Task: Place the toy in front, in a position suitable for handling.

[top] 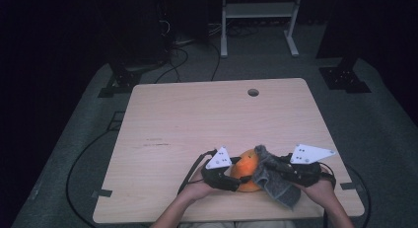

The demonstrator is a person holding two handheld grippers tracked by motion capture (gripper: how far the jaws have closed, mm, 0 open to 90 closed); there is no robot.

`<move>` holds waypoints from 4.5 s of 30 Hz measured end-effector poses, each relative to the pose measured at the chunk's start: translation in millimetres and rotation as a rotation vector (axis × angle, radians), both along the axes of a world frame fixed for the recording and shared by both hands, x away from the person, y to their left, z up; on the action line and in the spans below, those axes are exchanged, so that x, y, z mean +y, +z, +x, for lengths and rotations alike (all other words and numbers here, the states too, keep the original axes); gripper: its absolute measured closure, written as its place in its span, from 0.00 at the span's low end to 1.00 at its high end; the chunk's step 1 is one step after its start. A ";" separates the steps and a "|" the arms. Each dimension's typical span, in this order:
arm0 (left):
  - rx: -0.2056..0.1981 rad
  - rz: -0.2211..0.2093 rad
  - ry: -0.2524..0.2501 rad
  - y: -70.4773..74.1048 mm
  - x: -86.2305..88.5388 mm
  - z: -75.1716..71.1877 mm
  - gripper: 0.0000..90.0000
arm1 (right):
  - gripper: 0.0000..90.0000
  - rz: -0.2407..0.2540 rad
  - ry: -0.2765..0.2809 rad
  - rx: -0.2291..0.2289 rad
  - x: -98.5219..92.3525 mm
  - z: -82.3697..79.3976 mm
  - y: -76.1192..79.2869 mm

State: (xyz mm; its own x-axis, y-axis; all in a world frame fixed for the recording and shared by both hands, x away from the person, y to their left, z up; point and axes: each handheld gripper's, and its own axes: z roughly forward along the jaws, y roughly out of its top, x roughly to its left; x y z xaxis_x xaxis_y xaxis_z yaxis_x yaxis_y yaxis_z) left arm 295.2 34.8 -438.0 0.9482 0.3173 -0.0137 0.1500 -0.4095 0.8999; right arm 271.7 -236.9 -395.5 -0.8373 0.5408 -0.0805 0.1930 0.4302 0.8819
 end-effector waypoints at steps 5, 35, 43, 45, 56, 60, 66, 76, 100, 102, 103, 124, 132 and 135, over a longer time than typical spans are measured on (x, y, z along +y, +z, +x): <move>0.009 -0.012 -0.001 2.3 -1.0 -1.5 0.30 | 0.85 -0.004 -0.022 0.043 -2.3 7.1 -8.3; -0.077 0.083 -0.031 9.9 -3.0 -5.8 0.41 | 0.84 -0.018 0.081 0.018 15.7 -5.1 6.2; 0.009 0.028 0.008 18.2 3.8 0.0 0.22 | 0.84 -0.017 -0.028 0.038 4.4 5.1 -6.5; -0.018 0.038 0.003 18.3 0.0 -2.2 0.24 | 0.84 0.014 0.000 0.055 7.0 5.3 -7.1; -0.022 0.070 0.026 13.4 6.9 7.1 0.31 | 0.84 0.019 0.015 0.103 -2.1 10.2 -10.8; 0.008 0.064 0.082 15.3 12.3 11.2 0.23 | 0.84 0.020 0.023 0.109 2.3 6.2 -13.0; 0.007 0.057 0.003 12.1 2.9 5.5 0.27 | 0.84 -0.045 0.048 0.102 8.9 2.9 -5.0; -0.048 0.113 -0.051 8.5 7.1 0.3 0.38 | 0.84 -0.073 0.079 0.019 18.6 0.1 0.5; 0.000 0.086 -0.034 -0.1 21.7 7.7 0.31 | 0.84 0.028 0.009 0.134 -18.9 15.6 -22.4; 0.006 0.080 -0.028 -1.0 22.7 8.4 0.31 | 0.84 0.017 0.001 0.154 -19.3 18.9 -29.7; 0.008 0.079 -0.028 -1.1 22.7 8.5 0.31 | 0.84 0.004 -0.015 0.160 -21.2 20.5 -32.3; 0.005 0.077 -0.029 -2.7 20.9 8.6 0.29 | 0.84 0.085 0.023 0.158 -24.9 16.1 -22.1; 0.007 0.081 -0.029 -2.4 18.6 8.0 0.30 | 0.84 -0.081 -0.049 0.153 -22.8 15.3 -32.0; 0.002 0.087 -0.029 -2.1 18.5 7.6 0.30 | 0.84 -0.022 -0.014 0.105 -15.4 9.2 -18.1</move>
